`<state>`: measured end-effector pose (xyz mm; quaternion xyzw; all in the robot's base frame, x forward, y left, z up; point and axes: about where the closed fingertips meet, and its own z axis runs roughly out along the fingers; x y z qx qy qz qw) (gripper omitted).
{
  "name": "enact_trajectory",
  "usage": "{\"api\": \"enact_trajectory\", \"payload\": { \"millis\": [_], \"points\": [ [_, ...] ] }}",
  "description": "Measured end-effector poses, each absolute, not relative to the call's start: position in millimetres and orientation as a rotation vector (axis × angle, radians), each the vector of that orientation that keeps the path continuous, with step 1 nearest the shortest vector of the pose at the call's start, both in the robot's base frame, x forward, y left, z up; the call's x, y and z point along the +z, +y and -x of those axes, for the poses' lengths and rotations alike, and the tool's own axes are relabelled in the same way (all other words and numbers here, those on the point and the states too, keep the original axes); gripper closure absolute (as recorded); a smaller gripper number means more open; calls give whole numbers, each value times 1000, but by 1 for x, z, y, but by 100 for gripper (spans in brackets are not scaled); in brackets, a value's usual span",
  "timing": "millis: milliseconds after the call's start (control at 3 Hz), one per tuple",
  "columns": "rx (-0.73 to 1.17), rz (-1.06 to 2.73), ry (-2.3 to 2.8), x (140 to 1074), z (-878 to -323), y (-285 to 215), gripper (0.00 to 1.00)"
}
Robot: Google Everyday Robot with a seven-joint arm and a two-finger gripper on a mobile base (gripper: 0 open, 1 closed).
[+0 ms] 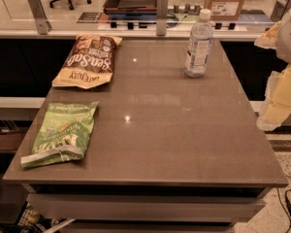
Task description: Knock blue plastic bottle over
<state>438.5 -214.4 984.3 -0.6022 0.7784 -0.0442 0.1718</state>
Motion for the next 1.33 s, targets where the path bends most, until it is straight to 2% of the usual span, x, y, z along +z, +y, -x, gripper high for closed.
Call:
{"api": "enact_trajectory", "payload": {
  "millis": [667, 1333],
  "points": [
    [-114, 1687, 2199, 985, -441, -216, 0],
    [-12, 1475, 2169, 967, -467, -228, 0]
  ]
}}
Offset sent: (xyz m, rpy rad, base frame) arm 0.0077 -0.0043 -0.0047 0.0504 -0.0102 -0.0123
